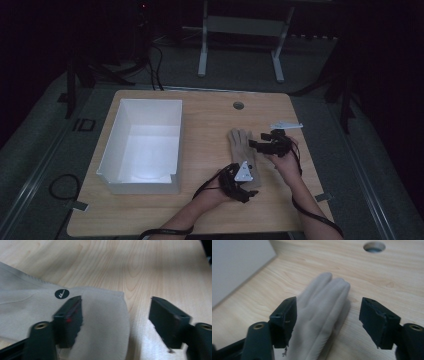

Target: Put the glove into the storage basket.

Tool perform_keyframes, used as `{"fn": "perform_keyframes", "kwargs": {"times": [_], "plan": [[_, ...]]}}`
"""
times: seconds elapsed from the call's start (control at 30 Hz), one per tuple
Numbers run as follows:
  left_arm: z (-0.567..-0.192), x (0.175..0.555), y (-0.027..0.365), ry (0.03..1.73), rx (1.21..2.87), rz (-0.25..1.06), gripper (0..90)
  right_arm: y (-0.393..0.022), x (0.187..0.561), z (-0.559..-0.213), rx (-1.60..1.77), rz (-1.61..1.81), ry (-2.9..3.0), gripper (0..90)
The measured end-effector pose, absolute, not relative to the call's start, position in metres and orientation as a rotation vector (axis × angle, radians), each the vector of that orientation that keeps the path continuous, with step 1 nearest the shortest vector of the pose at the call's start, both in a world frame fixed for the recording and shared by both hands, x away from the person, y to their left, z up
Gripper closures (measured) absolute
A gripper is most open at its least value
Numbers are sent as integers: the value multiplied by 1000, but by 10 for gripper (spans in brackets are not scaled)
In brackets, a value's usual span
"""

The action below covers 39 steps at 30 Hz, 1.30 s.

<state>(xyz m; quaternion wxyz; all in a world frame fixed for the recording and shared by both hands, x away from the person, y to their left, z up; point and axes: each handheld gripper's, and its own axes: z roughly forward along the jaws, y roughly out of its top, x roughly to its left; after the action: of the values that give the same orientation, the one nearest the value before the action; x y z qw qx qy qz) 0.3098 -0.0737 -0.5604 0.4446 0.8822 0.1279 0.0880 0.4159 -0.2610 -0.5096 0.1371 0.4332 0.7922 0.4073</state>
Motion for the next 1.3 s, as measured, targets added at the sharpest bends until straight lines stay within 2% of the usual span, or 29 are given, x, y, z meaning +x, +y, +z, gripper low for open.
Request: {"fn": "perform_keyframes", "kwargs": {"times": [0.03,0.13,0.47,0.57,0.63,0.7,0.9,1.17,1.3], "plan": [[-561,311,-74,319,2196,208,333,-260,419,-513,1265,1181,2300,327],[-564,314,-72,304,2229,176,418,-255,430,-523,1307,1179,2328,327],[-568,319,-65,318,2247,163,430,-240,452,-550,1392,1092,2430,309],[-569,318,-63,321,2242,169,414,-242,453,-555,1388,1128,2463,393],[-570,317,-62,311,2244,185,410,-244,452,-556,1386,1169,2490,524],[-571,315,-61,300,2250,207,407,-242,451,-556,1374,1167,2498,589],[-573,311,-63,266,2274,269,408,-237,445,-555,1335,1129,2462,619],[-571,316,-66,301,2282,315,568,-233,442,-553,1303,1100,2451,642],[-568,322,-68,340,2295,331,717,-232,442,-552,1307,1094,2452,653]]}}
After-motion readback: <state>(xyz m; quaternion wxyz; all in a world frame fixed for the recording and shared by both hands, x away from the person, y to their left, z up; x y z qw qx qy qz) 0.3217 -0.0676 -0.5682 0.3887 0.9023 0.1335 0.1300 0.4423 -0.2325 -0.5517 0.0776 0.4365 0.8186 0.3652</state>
